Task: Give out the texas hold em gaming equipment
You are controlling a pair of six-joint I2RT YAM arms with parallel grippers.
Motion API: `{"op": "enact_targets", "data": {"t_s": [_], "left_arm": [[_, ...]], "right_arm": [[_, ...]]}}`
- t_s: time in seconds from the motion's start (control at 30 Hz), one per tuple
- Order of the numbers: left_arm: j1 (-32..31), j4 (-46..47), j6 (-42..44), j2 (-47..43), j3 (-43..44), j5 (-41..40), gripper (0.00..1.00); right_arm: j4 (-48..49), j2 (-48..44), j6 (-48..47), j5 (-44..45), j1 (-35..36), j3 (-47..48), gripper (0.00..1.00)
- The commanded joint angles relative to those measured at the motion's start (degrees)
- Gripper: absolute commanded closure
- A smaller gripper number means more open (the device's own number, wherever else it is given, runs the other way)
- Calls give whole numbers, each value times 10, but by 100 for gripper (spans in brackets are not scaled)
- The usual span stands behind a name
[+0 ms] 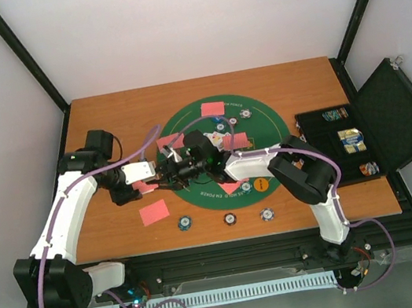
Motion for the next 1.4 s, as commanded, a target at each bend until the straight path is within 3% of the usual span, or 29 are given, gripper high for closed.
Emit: {"op": "enact_targets", "data": {"t_s": [0.0,0.33,0.6,1.07,1.2,1.37], "left_arm": [[2,-3,1,-10,23,4,90],[2,5,5,-11,13,-7,90],[2,16,9,-12,1,-18,90],[2,22,9,-8,-4,-27,90],[2,28,12,-8,-12,-35,90],[2,31,8,-6,-19,-33,90]], "right_arm": [[-53,-18,-22,15,-13,-23,49],[-72,-48,-30,22,-17,-22,72],[-71,-70,-23,25,-18,-28,97],[-27,-117,-1,4,-67,-81,97],[-87,-166,-54,-9,-131,-125,97],[-242,-204,-176,-13,-246,-143,97]]}}
